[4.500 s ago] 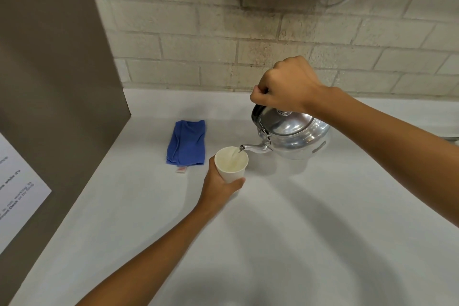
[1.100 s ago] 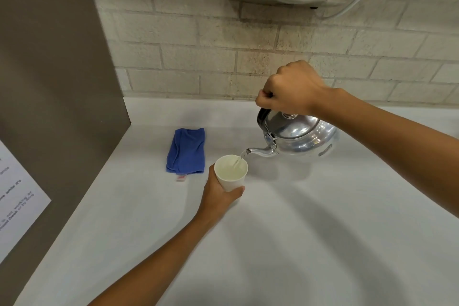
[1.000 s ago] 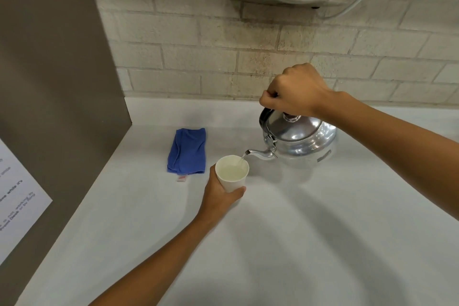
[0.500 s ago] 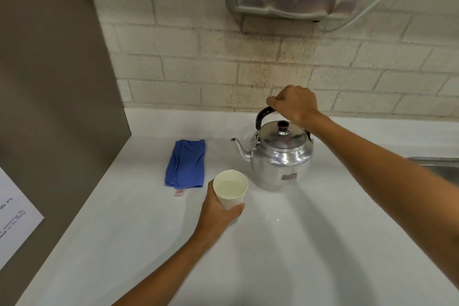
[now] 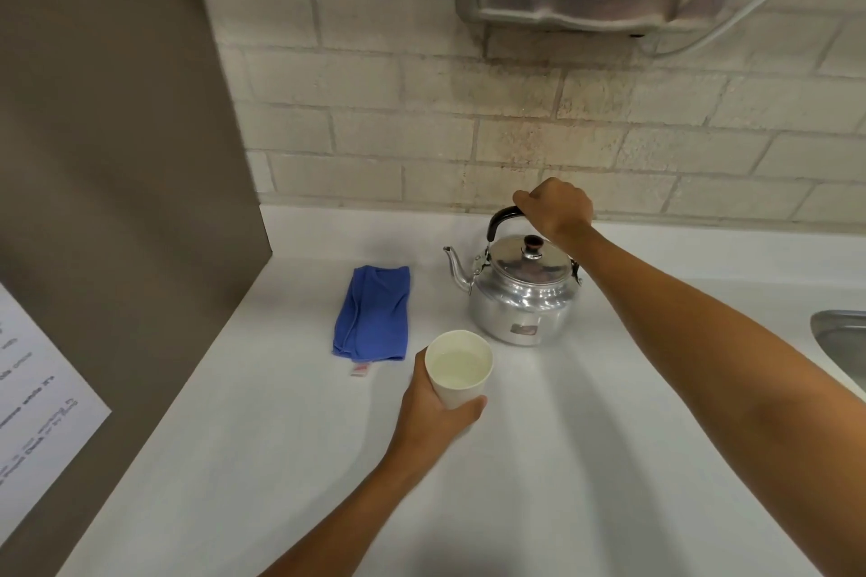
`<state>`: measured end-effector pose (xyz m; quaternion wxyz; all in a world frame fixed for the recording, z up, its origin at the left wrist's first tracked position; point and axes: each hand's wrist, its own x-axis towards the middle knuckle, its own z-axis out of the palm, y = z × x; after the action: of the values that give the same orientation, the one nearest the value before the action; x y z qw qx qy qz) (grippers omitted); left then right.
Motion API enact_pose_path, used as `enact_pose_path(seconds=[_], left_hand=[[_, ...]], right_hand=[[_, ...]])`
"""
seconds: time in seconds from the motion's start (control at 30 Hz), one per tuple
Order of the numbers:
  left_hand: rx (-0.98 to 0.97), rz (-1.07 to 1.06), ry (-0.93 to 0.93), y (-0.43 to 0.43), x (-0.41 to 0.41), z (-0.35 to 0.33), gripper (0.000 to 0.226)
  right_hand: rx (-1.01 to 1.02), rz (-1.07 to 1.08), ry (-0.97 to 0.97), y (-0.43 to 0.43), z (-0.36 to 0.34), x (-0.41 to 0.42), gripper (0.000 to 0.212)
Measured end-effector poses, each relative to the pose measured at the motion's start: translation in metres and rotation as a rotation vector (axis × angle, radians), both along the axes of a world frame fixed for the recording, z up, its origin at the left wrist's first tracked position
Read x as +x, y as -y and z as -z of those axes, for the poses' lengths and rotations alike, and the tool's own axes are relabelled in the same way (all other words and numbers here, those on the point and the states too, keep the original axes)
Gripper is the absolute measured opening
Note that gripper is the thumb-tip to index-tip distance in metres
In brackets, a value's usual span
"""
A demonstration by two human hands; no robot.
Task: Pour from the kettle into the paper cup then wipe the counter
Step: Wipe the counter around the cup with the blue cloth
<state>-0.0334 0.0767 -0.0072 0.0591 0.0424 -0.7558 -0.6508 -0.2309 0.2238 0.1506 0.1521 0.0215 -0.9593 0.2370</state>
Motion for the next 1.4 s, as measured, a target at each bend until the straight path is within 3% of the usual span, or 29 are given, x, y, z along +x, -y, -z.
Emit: enact_pose_path(seconds=[0.2,0.57,0.67,0.8,0.87,1.0,1.17,1.4], left_hand=[[-0.003,-0.014,0.017,-0.001,0.000,0.000,0.072],[-0.011,-0.014,0.016,-0.001,0.000,0.001,0.070],[-0.021,0.012,0.023,0.000,0.000,-0.002,0.074],[-0.007,0.108,0.045,0.017,0.004,-0.009,0.082],[-0.031,0.158,0.058,0.036,0.011,-0.011,0.086],[-0.150,0.115,0.019,0.083,0.019,-0.018,0.076],[-0.217,-0.104,-0.071,0.120,-0.004,-0.033,0.053],[-0.555,-0.079,-0.139,0.109,-0.069,-0.034,0.044]], right_hand=[[-0.002,0.021,0.022,-0.001,0.005,-0.008,0.045],[0.014,-0.004,0.027,0.001,0.006,-0.005,0.043],[-0.054,-0.045,-0.131,0.003,0.006,0.016,0.030],[-0.263,-0.080,-0.408,0.007,0.022,0.075,0.044],[-0.325,-0.081,-0.429,0.004,0.039,0.108,0.048],[-0.240,-0.110,-0.252,-0.008,0.090,0.160,0.048],[0.105,-0.107,0.098,-0.011,0.149,0.192,0.062],[0.209,-0.037,0.238,-0.010,0.178,0.204,0.071]])
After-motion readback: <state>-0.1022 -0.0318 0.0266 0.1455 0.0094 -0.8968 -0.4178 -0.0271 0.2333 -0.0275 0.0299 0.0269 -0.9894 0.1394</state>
